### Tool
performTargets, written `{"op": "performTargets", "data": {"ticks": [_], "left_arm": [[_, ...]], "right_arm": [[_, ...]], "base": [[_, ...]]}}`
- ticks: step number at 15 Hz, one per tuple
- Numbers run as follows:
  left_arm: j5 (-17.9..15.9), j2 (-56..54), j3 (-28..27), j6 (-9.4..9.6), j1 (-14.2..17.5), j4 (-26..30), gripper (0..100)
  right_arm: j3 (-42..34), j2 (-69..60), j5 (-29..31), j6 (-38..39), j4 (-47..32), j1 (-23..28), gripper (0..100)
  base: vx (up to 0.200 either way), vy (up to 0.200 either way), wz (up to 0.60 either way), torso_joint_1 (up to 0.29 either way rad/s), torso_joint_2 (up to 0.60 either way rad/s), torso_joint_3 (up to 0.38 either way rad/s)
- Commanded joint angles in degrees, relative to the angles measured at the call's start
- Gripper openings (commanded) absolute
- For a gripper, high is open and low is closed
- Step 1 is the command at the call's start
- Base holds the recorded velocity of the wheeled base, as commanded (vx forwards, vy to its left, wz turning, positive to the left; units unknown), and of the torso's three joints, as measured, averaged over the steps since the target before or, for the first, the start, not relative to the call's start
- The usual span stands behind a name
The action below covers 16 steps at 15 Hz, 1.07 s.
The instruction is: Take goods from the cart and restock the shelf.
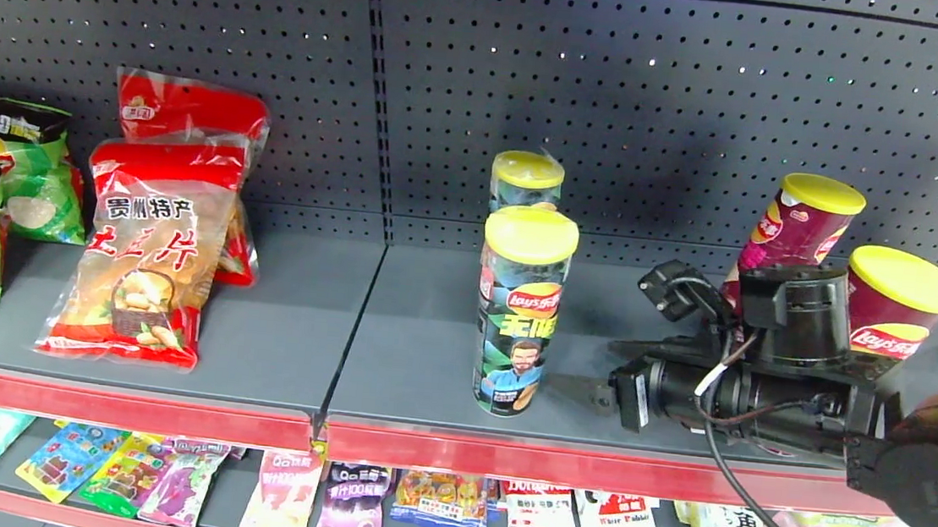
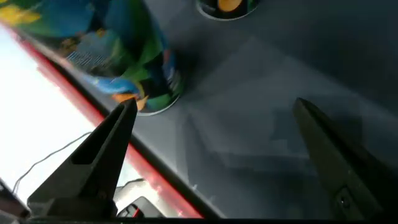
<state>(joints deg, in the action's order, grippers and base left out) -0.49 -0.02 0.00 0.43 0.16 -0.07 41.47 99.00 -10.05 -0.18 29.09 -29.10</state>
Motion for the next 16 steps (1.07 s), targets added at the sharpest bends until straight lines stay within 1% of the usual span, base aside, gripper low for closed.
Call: {"op": "performTargets", "data": {"ticks": [1,3,7,10,13,16], "left_arm": [[0.0,0.0,0.0,0.01,0.0,0.0,100],[0.0,0.0,0.0,0.01,0.0,0.0,100],[0.0,0.0,0.0,0.01,0.0,0.0,100],[0.0,0.0,0.0,0.01,0.0,0.0,100],[0.0,0.0,0.0,0.01,0.0,0.0,100],[0.0,0.0,0.0,0.01,0.0,0.0,100]], "right_arm": [[0.9,1.6,0.0,0.0,0.0,0.0,100],[1.8,3.0,1.0,-0.1,0.0,0.0,100],[3.6,5.0,1.0,-0.8,0.0,0.6,100],[3.6,5.2,1.0,-1.6,-0.1,1.6,100],[3.5,5.2,1.0,-3.4,-0.2,3.9,100],[5.2,6.5,1.0,-3.3,-0.1,4.1,100]], "base": [[0.0,0.0,0.0,0.0,0.0,0.0],[0.0,0.0,0.0,0.0,0.0,0.0],[0.0,0.0,0.0,0.0,0.0,0.0],[0.0,0.0,0.0,0.0,0.0,0.0],[0.0,0.0,0.0,0.0,0.0,0.0],[0.0,0.0,0.0,0.0,0.0,0.0]]}}
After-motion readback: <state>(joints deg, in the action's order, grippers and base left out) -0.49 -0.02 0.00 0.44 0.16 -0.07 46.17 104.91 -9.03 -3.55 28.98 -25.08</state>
